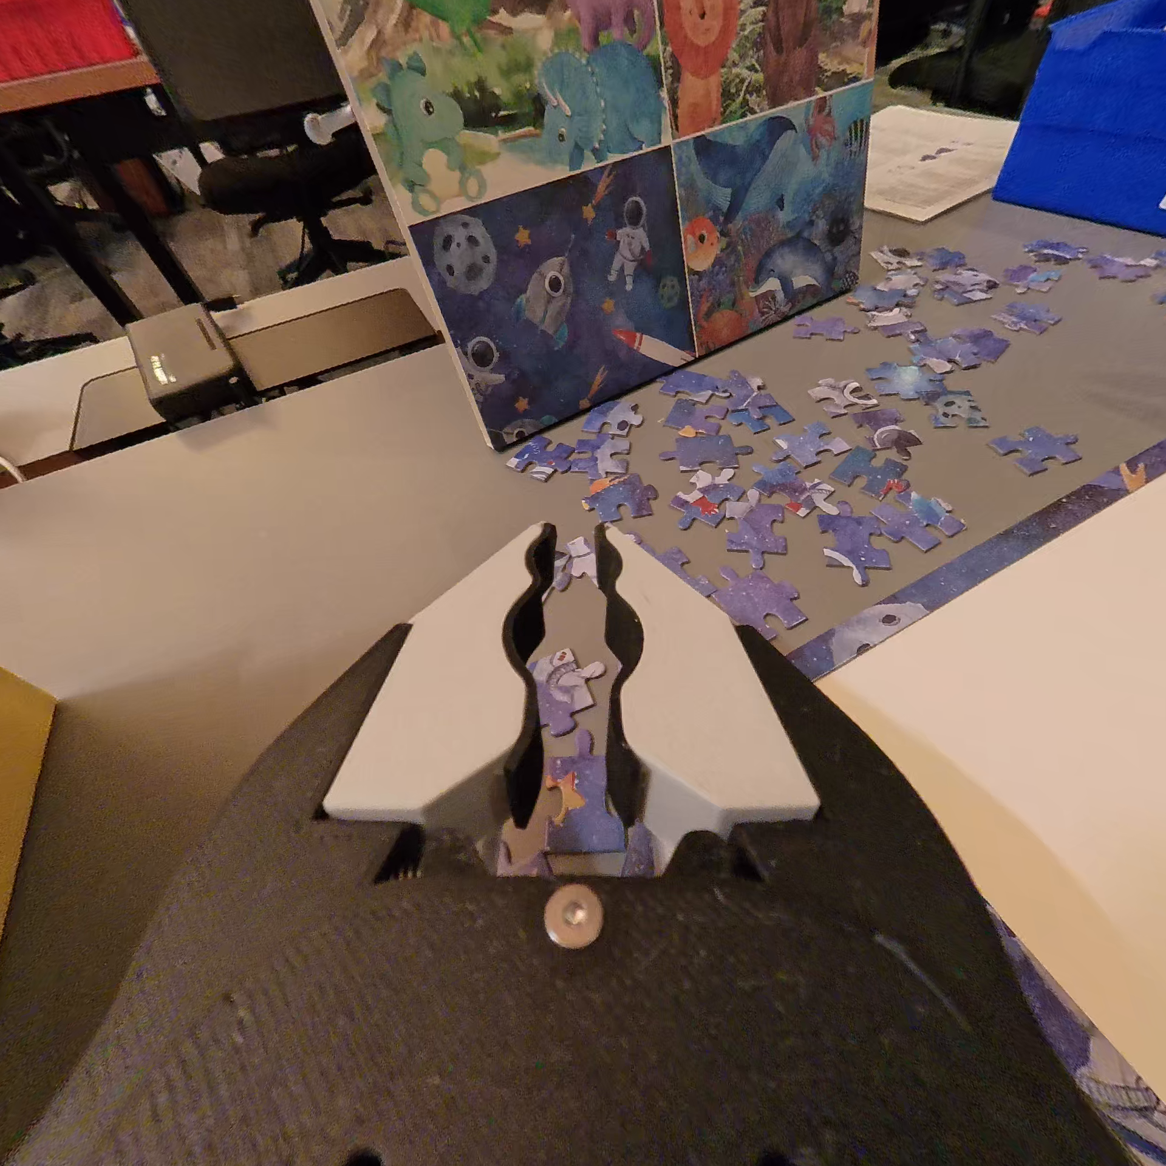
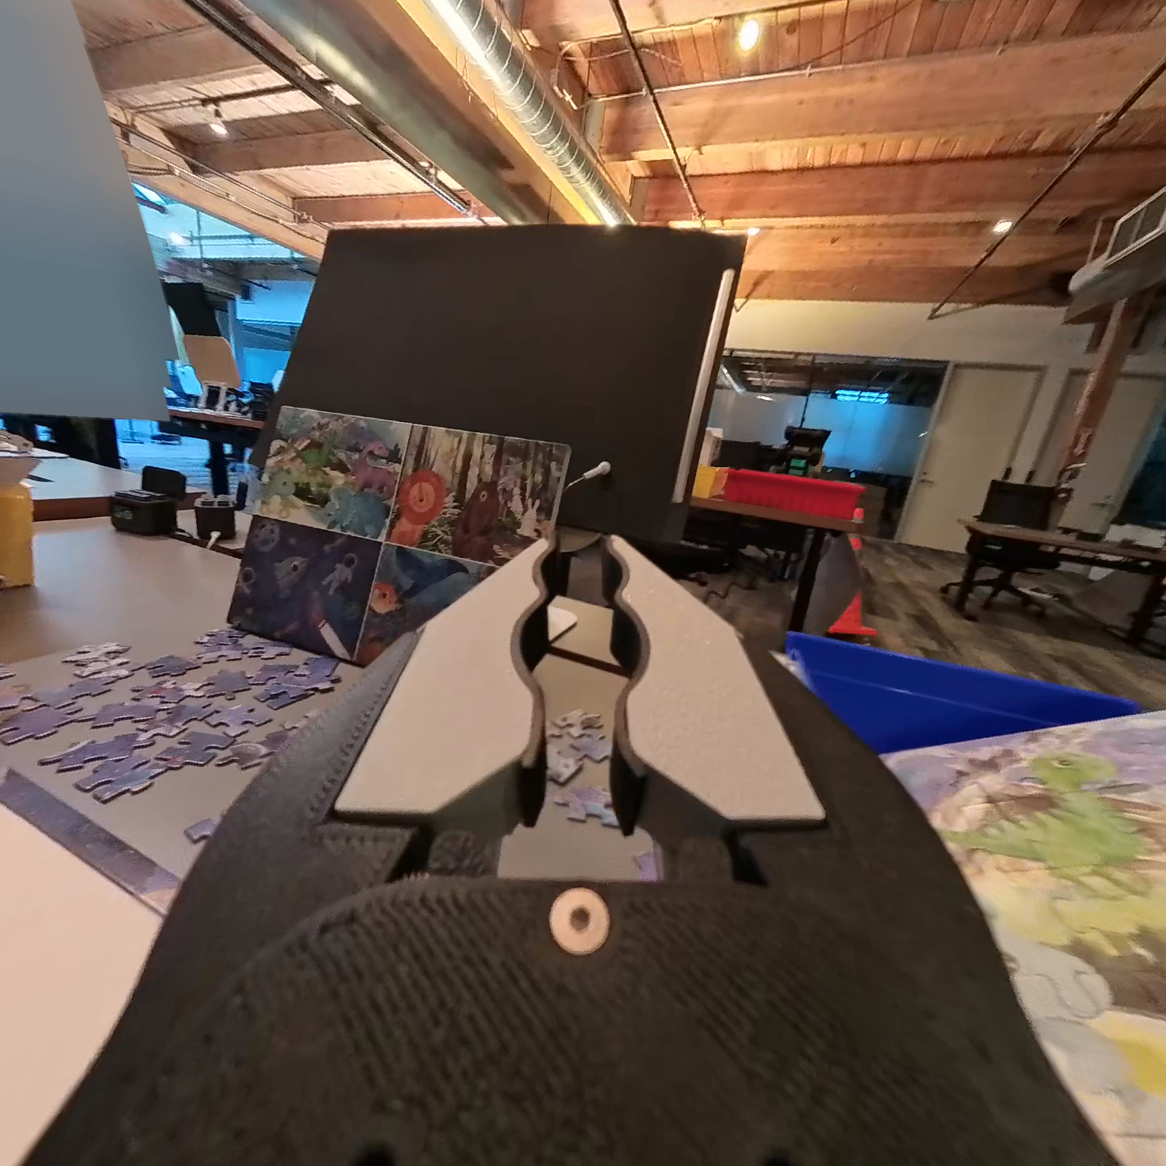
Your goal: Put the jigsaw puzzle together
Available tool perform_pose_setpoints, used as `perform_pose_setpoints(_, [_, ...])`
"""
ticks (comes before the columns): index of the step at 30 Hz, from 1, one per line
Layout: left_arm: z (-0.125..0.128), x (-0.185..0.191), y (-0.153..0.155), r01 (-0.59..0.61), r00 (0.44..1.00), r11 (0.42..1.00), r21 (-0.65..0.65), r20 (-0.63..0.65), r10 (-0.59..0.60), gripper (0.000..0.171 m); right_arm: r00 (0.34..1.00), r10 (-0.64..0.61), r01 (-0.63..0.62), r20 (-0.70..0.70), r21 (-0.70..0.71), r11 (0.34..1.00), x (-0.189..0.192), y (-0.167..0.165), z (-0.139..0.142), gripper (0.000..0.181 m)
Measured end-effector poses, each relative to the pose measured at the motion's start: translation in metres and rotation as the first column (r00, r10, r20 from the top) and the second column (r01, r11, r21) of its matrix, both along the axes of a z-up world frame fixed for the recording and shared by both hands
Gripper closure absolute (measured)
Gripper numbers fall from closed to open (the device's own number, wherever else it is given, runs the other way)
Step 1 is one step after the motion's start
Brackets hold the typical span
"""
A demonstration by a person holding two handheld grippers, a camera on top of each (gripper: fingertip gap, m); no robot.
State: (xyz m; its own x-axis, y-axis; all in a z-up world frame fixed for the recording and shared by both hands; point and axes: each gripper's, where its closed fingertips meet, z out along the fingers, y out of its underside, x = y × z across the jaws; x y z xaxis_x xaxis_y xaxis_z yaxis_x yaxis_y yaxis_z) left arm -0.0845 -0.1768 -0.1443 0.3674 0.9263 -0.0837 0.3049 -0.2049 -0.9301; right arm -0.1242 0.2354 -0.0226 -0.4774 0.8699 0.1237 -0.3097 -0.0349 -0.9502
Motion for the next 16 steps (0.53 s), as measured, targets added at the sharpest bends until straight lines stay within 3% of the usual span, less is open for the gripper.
perform_pose_setpoints(6, [0.006,0.001,-0.004,-0.013,0.999,1.0,0.014,-0.03,0.013,0.16,0.991,0.087,-0.078,0.106,-0.085,0.993,-0.009,-0.01,-0.016,0.169])
perform_pose_setpoints(16, [0.006,0.001,0.0,0.003,0.999,1.0,-0.005,-0.042,-0.004,0.152,0.98,0.094,-0.075,0.174,-0.111,0.991,-0.019,-0.005,-0.028,0.166])
